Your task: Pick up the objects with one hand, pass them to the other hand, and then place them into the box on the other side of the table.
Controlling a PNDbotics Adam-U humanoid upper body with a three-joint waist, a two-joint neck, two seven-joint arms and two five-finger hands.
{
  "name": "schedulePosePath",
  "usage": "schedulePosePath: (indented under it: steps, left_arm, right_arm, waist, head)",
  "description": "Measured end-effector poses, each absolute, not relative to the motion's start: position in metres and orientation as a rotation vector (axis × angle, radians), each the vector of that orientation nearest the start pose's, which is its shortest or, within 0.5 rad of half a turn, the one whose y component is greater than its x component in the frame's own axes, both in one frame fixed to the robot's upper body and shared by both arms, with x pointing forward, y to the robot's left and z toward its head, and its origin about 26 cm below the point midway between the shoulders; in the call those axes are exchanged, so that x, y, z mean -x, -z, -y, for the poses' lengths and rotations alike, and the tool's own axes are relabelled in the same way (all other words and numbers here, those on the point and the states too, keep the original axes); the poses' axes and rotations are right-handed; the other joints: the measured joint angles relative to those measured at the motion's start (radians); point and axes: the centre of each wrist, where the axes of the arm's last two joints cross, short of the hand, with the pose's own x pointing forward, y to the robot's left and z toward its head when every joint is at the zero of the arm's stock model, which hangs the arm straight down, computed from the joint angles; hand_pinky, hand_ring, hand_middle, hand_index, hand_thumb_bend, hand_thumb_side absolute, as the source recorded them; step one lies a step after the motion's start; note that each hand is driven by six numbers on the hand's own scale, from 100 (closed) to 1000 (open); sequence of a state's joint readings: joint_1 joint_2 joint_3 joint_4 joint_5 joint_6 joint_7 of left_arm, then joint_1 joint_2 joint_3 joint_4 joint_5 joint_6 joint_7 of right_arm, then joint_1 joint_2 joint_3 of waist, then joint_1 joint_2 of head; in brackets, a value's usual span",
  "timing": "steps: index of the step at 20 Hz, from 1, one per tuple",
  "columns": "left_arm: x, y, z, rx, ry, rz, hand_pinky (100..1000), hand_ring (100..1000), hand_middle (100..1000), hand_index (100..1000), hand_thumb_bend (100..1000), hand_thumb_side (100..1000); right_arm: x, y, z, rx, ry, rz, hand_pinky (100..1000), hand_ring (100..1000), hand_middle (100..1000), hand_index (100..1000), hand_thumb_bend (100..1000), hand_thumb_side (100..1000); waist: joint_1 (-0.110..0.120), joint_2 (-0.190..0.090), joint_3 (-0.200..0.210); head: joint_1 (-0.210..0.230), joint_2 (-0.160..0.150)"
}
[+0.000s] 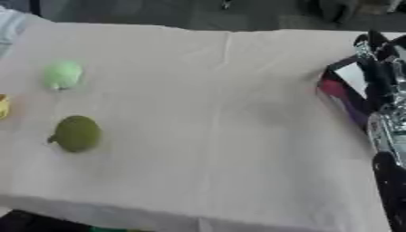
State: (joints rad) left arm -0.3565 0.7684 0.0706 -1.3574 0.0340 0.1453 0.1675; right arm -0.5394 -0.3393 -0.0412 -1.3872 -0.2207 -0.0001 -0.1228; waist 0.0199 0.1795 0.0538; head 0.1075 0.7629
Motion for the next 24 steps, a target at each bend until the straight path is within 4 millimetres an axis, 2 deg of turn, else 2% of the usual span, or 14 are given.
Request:
schedulePosePath:
  steps: [5,11,17,24]
  left_arm:
    - [-0.35,-0.176,-0.467,-0.842,0.428,1.447,945,746,750,848,464,542]
    - [-0.349,-0.189,-0.493,-0.846,0.593,1.303,934,779,769,856,528,464]
    - [-0.349,-0.202,-0.512,-0.815,0.72,1.164,925,810,787,856,600,399]
    - [-0.351,-0.203,-0.525,-0.805,0.825,0.991,890,838,805,857,628,239]
  right_arm:
    - [-0.402,-0.146,0.293,0.122,-0.041,1.932,1000,967,930,948,100,553]
    - [-0.404,-0.15,0.292,0.12,-0.059,1.937,1000,966,928,948,100,555]
    - [-0.406,-0.155,0.291,0.123,-0.076,1.946,1000,966,925,947,100,559]
    - [-0.407,-0.157,0.292,0.126,-0.084,1.95,1000,966,924,947,100,565]
  waist:
    - [-0.001,0.002,-0.001]
    - [-0.003,0.019,-0.001]
    - [-0.01,0.036,0.003]
    - [-0.015,0.043,0.003]
  head:
    - [0.009,-0.001]
    - [0.04,-0.002]
    - [0.059,-0.019]
    - [0.077,-0.027]
